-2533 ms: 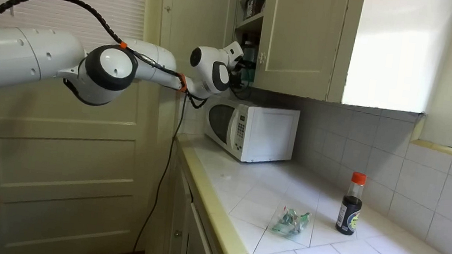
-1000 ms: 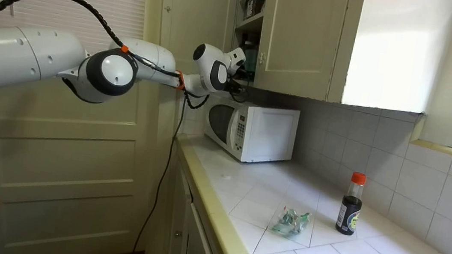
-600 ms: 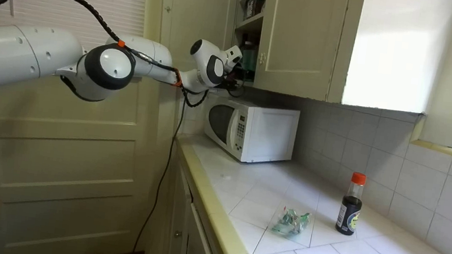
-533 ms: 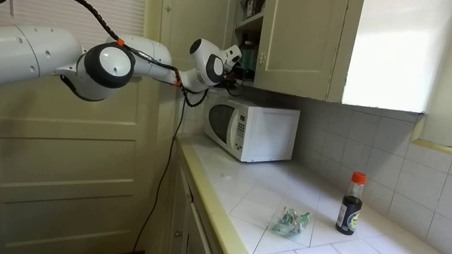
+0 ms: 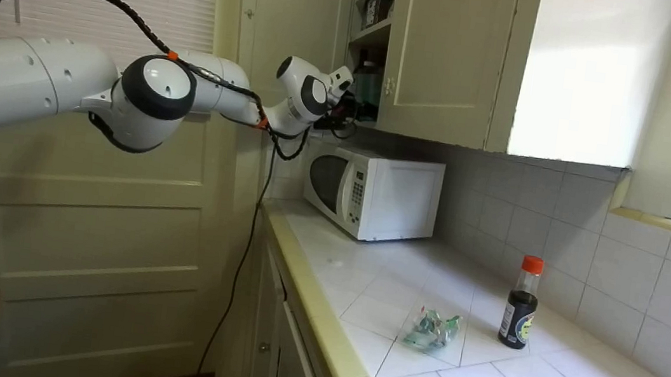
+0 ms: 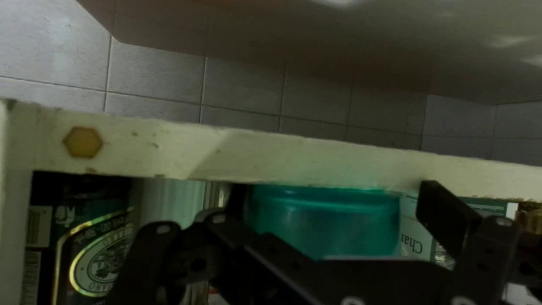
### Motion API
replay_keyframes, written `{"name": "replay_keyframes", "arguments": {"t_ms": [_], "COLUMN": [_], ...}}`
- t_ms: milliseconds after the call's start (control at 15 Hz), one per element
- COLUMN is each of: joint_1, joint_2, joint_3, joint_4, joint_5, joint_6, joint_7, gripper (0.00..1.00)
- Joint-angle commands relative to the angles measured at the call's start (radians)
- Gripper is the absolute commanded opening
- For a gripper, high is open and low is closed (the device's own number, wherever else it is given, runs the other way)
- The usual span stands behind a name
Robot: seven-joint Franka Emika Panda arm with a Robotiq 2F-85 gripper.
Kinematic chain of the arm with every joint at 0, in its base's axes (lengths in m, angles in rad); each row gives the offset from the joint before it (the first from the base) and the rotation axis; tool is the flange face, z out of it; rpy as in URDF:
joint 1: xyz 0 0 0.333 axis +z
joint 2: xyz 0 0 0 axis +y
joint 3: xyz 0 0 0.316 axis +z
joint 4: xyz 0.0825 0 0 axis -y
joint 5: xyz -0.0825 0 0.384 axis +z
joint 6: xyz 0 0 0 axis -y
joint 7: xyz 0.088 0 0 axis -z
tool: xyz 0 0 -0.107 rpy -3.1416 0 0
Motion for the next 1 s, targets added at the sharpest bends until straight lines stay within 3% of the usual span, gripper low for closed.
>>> {"name": "replay_keyframes", "arguments": {"t_ms": [0, 267, 333, 400, 600, 933], "joint_1": [0.021, 0.023, 0.021, 0.020, 0.010, -0.014], "joint_2": [0.017, 0.018, 0.014, 0.014, 0.010, 0.008], "joint_3": [-0.100, -0.165, -0.165, -0.168, -0.137, -0.158], "joint_4": [0.000, -0.003, -0.007, -0.009, -0.013, -0.004], "joint_5": [-0.036, -0.044, -0.036, -0.033, -0.018, -0.009], "joint_6": [-0.048, -0.052, -0.051, -0.047, -0.018, 0.012], "joint_7": [0.105, 0.114, 0.105, 0.095, 0.049, 0.097], "gripper": [1.00, 1.00, 0.75, 0.73, 0.54, 0.53]}}
